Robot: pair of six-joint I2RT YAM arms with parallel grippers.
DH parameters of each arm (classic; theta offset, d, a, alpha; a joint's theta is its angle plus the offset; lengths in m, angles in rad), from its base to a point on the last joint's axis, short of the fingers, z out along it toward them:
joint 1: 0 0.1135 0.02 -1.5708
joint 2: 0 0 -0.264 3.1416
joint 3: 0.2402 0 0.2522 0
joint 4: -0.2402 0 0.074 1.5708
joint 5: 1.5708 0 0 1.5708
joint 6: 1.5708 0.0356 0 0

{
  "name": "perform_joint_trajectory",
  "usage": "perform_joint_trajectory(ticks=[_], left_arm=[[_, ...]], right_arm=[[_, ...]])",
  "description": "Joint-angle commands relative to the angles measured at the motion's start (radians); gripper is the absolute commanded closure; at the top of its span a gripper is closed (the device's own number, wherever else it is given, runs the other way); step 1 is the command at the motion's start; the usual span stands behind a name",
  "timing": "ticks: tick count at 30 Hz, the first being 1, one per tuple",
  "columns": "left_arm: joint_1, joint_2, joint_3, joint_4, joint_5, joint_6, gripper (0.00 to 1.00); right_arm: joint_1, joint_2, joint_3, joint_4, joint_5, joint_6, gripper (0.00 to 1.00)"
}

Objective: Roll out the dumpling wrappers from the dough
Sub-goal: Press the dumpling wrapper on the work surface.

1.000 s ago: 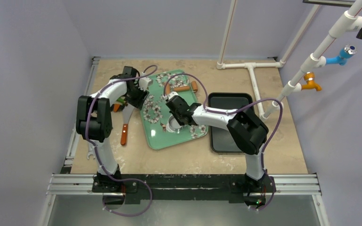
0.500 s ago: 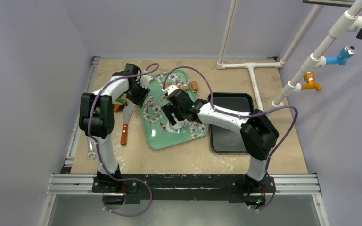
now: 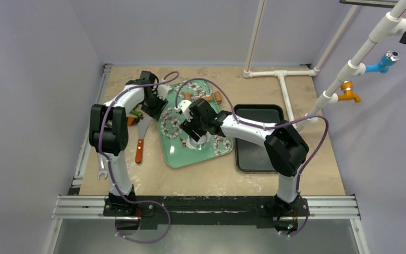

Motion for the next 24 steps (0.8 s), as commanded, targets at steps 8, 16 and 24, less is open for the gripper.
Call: perform_joint_trajectory(ticks=[8, 16, 24], left_arm=[[0.004, -0.017, -0.001, 0.0, 0.035, 0.014, 0.58], [0.004, -0.013, 0.002, -0.002, 0.044, 0.015, 0.6], [0.004, -0.008, 0.01, -0.008, 0.048, 0.014, 0.6]], right_arm=[[-0.033, 0.094, 0.074, 0.005, -0.048, -0.131, 0.43], [-0.035, 0.054, 0.038, 0.06, -0.059, -0.12, 0.55], [-0.035, 0.02, 0.015, 0.065, -0.099, -0.119, 0.57]])
